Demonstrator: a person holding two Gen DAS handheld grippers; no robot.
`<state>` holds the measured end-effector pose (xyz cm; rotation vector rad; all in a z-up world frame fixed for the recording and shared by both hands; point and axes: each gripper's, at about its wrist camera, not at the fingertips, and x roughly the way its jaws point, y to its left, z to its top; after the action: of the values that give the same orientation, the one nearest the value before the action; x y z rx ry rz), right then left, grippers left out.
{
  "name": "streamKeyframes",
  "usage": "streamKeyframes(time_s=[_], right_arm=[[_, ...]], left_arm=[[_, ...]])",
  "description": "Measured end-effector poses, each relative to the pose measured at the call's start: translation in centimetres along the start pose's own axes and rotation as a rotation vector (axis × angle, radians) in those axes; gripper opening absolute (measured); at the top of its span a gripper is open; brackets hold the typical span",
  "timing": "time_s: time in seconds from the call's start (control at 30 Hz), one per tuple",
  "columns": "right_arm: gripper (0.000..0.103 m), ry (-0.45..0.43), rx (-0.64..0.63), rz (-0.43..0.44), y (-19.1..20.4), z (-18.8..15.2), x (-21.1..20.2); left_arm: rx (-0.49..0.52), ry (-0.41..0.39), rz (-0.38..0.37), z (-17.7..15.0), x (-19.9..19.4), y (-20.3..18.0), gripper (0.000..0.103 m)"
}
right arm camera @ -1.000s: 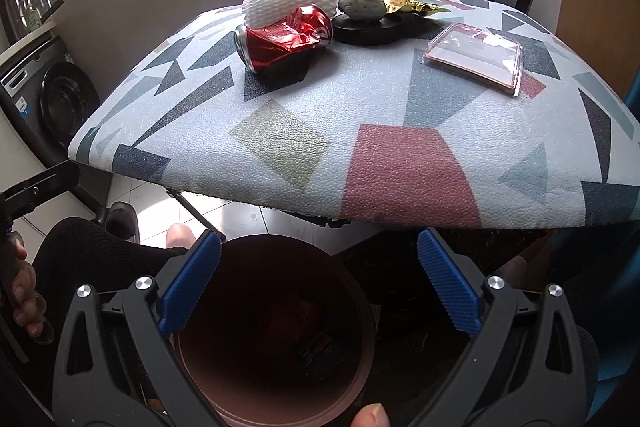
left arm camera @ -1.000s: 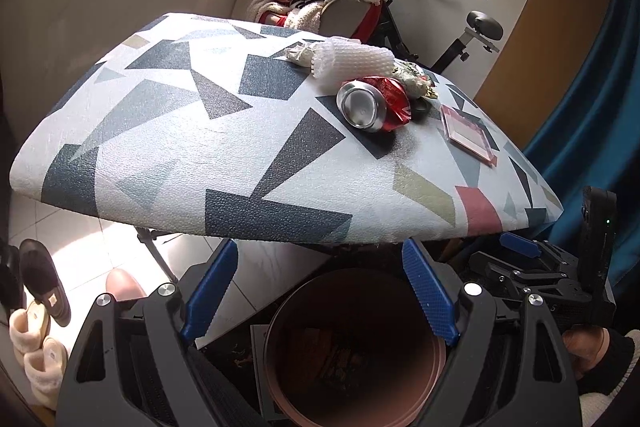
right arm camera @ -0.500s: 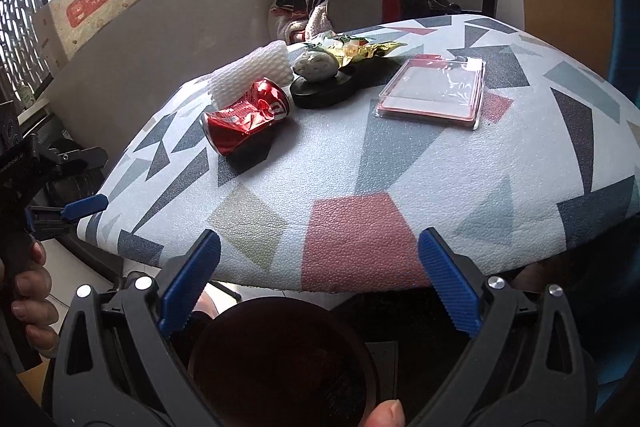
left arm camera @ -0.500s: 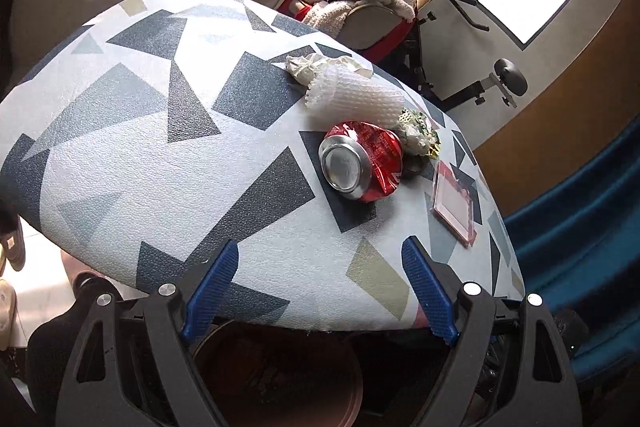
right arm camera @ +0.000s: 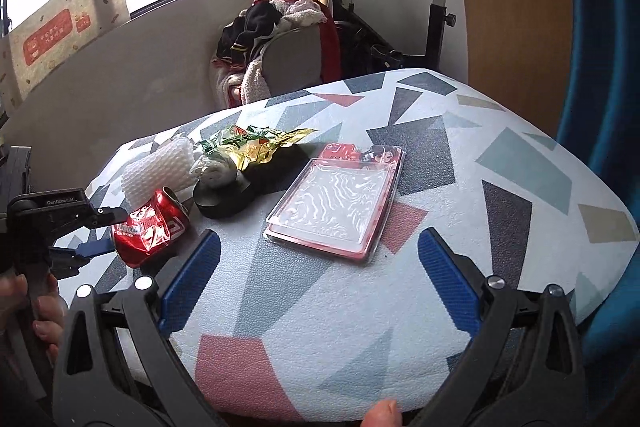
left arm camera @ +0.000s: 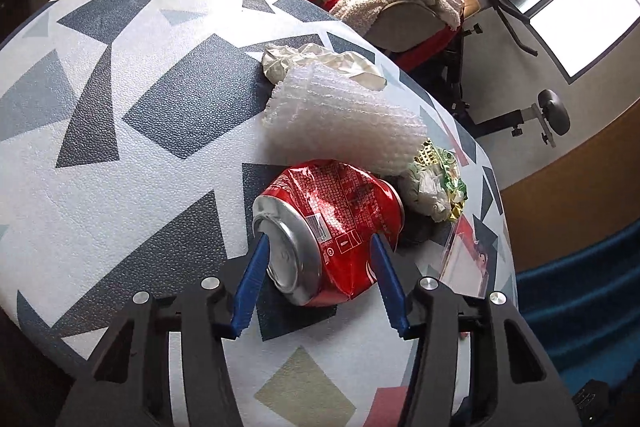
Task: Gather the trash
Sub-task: 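Move the left gripper to the crushed red soda can and grasp it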
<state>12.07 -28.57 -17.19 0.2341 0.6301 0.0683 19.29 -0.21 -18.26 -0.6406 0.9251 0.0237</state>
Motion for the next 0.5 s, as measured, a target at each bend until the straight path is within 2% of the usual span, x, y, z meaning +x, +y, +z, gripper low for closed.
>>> streamKeyframes(time_s=[0.1,0.13,0.2,0.37,0.5], right_arm=[[0.097,0.001,-0.006,-0.005,-0.2,0.1,0.5],[0.097,0.004,-0.008,-0.006,-0.3,0.1,0.7],[0.097,0.014,-0.011,-0.014,-0.4,0.1,1.2],[0.097,0.034,0.022,-0.030,-1.2,0.6,2.1],[0.097,0.067,0.068,-0.078,-1.7,1.9,4.0]], left_arm=[[-0.029,0.004,0.028,-0.3,0.8,0.8,0.035],[-0.036,-0.001,0.015,-0.2,1.0,1.2,0.034],[-0.020,-0.029,-0.001,-0.1,0.6,1.5,0.021],[0.008,-0.030,0.033,0.4,-0.7,2.8,0.020],[0.066,-0.047,0.063,0.7,-1.2,3.7,0.020]])
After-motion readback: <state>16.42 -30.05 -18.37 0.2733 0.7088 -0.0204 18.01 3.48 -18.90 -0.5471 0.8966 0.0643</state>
